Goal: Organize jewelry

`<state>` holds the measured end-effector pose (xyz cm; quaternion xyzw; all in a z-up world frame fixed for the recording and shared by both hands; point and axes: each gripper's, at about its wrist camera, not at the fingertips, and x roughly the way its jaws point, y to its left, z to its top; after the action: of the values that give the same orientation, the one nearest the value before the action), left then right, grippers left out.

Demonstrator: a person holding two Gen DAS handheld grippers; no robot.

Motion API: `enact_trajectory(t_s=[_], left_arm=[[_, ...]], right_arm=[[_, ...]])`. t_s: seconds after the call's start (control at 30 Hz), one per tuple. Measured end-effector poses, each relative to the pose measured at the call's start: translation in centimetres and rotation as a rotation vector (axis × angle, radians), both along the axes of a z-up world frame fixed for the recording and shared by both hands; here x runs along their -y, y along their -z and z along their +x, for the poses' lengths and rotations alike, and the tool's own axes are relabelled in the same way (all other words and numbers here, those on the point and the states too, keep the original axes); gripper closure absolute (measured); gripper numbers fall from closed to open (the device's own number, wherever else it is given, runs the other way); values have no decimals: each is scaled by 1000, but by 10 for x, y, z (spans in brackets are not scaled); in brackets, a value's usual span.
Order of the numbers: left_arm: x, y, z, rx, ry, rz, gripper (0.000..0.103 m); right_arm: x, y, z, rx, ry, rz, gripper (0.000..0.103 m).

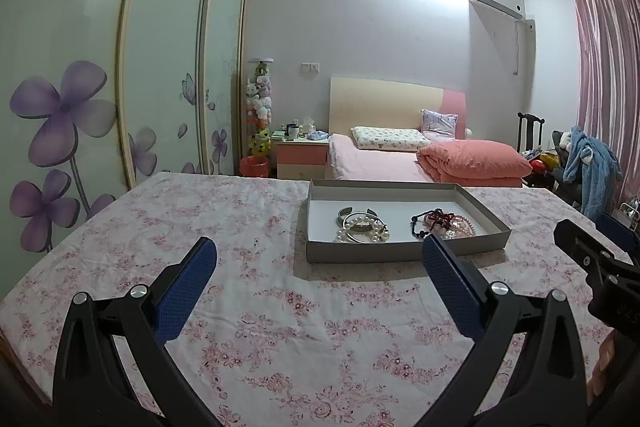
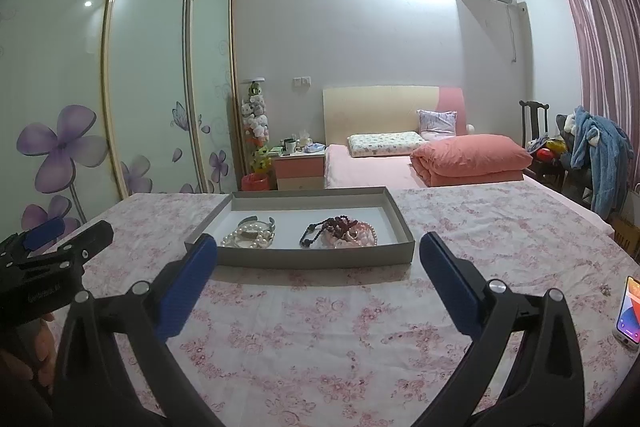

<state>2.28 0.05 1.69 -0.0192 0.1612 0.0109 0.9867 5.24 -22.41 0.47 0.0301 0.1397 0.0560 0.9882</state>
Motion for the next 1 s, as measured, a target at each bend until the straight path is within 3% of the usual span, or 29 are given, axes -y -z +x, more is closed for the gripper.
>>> enact_trajectory(t_s=[1.0], left_arm=[[1,4,3,-19,-1,6,2]], right_arm=[[2,0,1,-5,-1,7,4]])
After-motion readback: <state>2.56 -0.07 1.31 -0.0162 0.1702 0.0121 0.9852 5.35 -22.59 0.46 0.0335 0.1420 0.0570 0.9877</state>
